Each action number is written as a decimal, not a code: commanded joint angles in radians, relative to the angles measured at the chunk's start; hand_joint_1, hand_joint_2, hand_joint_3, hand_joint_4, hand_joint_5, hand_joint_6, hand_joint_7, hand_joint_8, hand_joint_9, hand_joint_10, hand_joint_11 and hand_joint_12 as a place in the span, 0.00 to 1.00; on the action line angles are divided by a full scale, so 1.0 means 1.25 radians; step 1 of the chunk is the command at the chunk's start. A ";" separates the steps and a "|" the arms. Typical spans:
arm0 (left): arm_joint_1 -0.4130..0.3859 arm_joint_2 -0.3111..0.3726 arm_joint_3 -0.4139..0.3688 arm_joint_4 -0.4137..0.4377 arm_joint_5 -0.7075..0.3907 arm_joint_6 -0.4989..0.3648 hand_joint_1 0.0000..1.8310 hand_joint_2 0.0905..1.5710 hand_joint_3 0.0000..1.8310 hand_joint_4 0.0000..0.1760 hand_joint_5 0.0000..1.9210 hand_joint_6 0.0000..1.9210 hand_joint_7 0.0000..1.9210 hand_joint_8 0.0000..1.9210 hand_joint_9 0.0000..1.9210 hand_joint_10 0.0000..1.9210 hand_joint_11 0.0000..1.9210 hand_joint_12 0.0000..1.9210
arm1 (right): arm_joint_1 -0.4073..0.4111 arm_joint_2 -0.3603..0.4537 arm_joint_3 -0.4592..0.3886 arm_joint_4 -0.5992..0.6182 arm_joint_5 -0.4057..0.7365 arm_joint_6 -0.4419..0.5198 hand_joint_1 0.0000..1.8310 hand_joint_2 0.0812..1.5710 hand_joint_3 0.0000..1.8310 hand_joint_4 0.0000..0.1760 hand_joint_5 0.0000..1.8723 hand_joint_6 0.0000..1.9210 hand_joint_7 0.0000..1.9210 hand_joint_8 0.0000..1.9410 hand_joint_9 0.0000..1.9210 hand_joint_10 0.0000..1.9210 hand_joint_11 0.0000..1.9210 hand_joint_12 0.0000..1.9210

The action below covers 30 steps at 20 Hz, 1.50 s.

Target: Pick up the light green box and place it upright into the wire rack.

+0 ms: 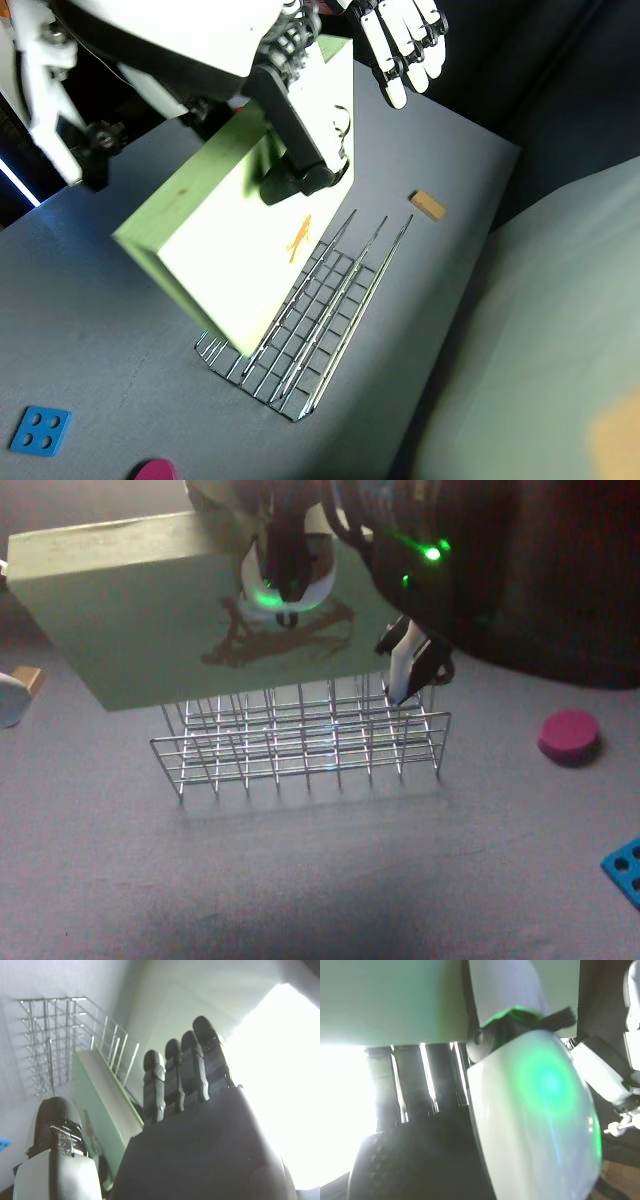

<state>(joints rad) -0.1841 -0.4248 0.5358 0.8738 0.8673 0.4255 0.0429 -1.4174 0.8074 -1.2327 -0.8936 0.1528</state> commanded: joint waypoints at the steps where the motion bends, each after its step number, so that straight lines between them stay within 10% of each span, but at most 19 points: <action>1: -0.012 0.003 0.000 0.053 -0.043 0.004 0.19 0.71 0.00 0.15 0.12 0.00 0.08 0.00 0.05 0.00 0.00 0.24 | 0.004 -0.003 0.005 -0.071 0.015 0.000 0.67 0.71 0.00 0.00 0.48 0.52 0.52 0.58 0.45 0.61 0.38 0.79; 30: -0.014 0.003 0.001 0.050 -0.029 0.003 0.16 0.73 0.00 0.15 0.12 0.00 0.08 0.00 0.05 0.00 0.00 0.23 | -0.093 -0.064 0.154 0.012 0.087 0.030 0.67 0.71 0.00 0.00 0.46 0.54 0.52 0.59 0.44 0.61 0.38 0.80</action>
<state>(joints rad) -0.1844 -0.4248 0.5358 0.8707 0.8829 0.4255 -0.0830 -1.4971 1.0016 -1.1358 -0.8196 0.1856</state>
